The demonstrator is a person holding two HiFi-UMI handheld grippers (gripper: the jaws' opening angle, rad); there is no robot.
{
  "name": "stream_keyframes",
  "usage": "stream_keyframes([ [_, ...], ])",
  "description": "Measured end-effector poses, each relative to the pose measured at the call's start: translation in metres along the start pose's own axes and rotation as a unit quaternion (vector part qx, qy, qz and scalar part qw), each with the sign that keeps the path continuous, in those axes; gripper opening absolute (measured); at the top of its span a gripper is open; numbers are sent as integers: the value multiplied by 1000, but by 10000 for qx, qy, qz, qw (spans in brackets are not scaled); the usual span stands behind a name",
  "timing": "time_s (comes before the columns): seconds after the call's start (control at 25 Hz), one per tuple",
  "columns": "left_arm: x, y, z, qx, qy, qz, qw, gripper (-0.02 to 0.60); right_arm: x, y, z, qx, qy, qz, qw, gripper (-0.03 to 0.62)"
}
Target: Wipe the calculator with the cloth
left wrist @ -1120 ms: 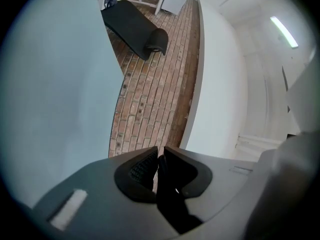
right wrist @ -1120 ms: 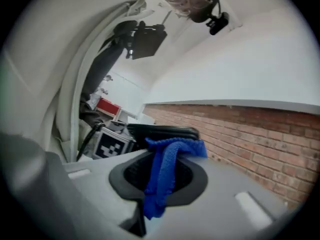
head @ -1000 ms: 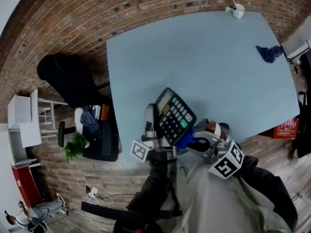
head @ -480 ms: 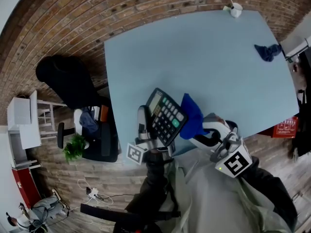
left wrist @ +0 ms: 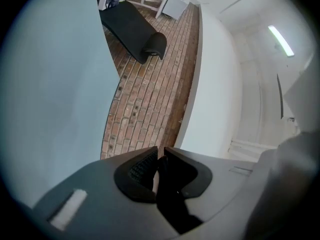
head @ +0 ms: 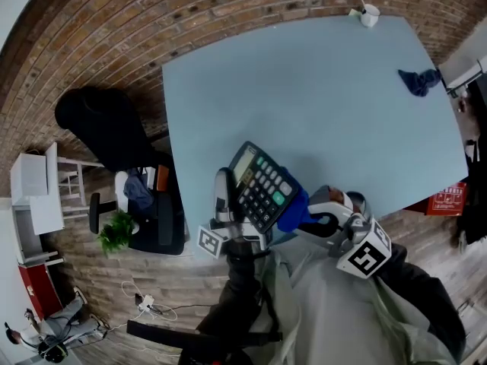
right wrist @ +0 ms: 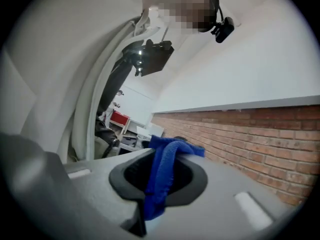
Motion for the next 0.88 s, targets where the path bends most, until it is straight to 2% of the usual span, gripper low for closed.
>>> stream_keyframes([
  [0.16, 7, 4, -21, -605, -151, -271, 9977, 48, 27, -3, -9, -3, -21, -620, 9981, 49],
  [0.2, 7, 5, -29, -761, -257, -310, 9963, 46, 25, -3, -12, -101, -152, -604, 9980, 49],
  [0.32, 3, 8, -51, -1139, -650, -339, 9908, 48, 0, 7, -18, -362, -669, -66, 9971, 49],
  [0.4, 0, 10, -59, -1320, -785, -311, 9877, 48, -15, 12, -19, -409, -966, 146, 9944, 49],
  [0.56, 5, 12, -60, -1416, -841, -401, 9855, 47, -5, 7, -18, -294, -1010, -7, 9945, 49],
  [0.8, 18, 12, -56, -1429, -814, -651, 9842, 46, 34, -4, -23, -394, -810, -703, 9934, 49],
  [0.88, 19, 11, -57, -1422, -808, -684, 9842, 46, 35, -5, -22, -400, -818, -757, 9930, 49],
])
Point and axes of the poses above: the fingertips, and each gripper's own axes: y forward along the fingers, x to its right, z out of its top, the point moved 4 cm from there along -y, backward along the fingers, and after that the axes turned 1 degree about -y, right-handed, at the moved point
